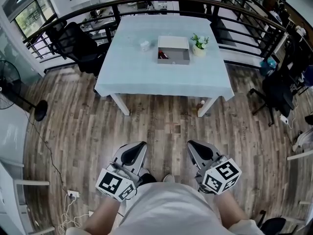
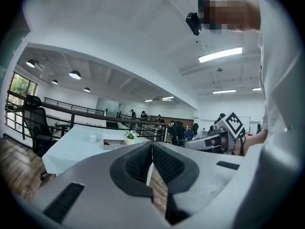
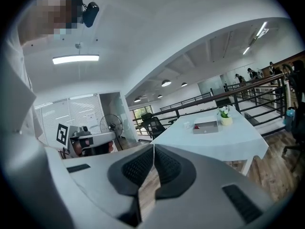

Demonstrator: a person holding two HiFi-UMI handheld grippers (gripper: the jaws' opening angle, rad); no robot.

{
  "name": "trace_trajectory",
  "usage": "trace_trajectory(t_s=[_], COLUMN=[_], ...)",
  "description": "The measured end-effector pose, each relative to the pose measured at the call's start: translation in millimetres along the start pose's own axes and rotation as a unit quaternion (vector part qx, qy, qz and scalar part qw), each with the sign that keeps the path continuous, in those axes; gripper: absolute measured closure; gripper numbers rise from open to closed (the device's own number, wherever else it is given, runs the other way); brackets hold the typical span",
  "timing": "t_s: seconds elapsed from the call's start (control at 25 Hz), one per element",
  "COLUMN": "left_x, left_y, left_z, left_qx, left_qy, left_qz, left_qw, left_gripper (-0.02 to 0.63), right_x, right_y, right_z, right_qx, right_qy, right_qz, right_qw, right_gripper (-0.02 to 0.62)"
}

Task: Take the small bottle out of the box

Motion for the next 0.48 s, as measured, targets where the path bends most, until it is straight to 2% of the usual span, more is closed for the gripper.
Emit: trace_trajectory(t_s=[0.48], left_x=[-47.7], left_y=[4.1], left_z=[-16.4], left_qx=[0.004], left_qy=[0.007], left_qz=[-0.004], left_qw=[1.0], left_gripper=[0.584], right_x=[-15.4], right_y=[-1.8], right_z=[40.2], right_qx=[-0.012], right_qy=[0.009], right_qz=[-0.005], right_qw=[1.0], right_gripper=[0.572])
Point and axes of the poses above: the fingertips, and each gripper's own axes: x backward along the fingers, z to its right, y out of its underside, the point moved 9 cm from there along x, backward along the fingers, and after that the axes turned 3 degrees about -y, right-handed, at the moved point
